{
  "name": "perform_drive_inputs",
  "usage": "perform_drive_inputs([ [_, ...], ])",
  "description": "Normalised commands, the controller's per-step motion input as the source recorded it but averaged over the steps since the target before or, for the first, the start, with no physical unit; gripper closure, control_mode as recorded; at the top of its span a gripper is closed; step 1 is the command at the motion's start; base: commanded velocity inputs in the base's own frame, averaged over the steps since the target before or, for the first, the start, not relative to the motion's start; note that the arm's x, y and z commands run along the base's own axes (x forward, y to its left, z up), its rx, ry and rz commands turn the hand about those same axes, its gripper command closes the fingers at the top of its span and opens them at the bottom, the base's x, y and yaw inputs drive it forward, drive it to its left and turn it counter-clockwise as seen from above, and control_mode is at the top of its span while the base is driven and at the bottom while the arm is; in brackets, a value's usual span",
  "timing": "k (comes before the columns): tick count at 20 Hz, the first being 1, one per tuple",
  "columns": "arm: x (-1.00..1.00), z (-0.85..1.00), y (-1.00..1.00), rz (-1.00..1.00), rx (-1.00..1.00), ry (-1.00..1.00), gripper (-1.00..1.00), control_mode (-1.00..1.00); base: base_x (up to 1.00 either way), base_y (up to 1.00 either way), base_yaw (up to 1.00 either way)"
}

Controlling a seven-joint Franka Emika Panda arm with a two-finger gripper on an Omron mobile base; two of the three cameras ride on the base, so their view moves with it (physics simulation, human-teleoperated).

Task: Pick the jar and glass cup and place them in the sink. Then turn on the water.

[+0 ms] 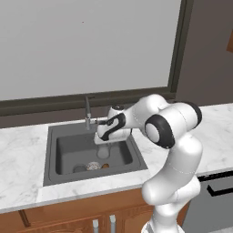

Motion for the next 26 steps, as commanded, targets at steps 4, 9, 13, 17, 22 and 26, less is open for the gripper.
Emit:
perform_drive_inputs([
  [4,0.32,-0.21,0.00,0.00,0.00,-0.04,1.00,-1.00,0.00,0.00,0.00],
  [9,0.32,-0.19,0.00,0.00,0.00,-0.03,1.00,-1.00,0.00,0.00,0.00],
  [13,0.16,-0.18,0.00,0.00,0.00,-0.01,1.00,-1.00,0.00,0.00,0.00],
  [17,0.14,-0.17,0.00,0.00,0.00,0.00,1.00,-1.00,0.00,0.00,0.00],
  [22,0.10,-0.20,0.01,0.00,0.00,0.00,1.00,-1.00,0.00,0.00,0.00],
  [26,0.06,-0.20,0.00,0.00,0.00,0.00,1.00,-1.00,0.00,0.00,0.00],
])
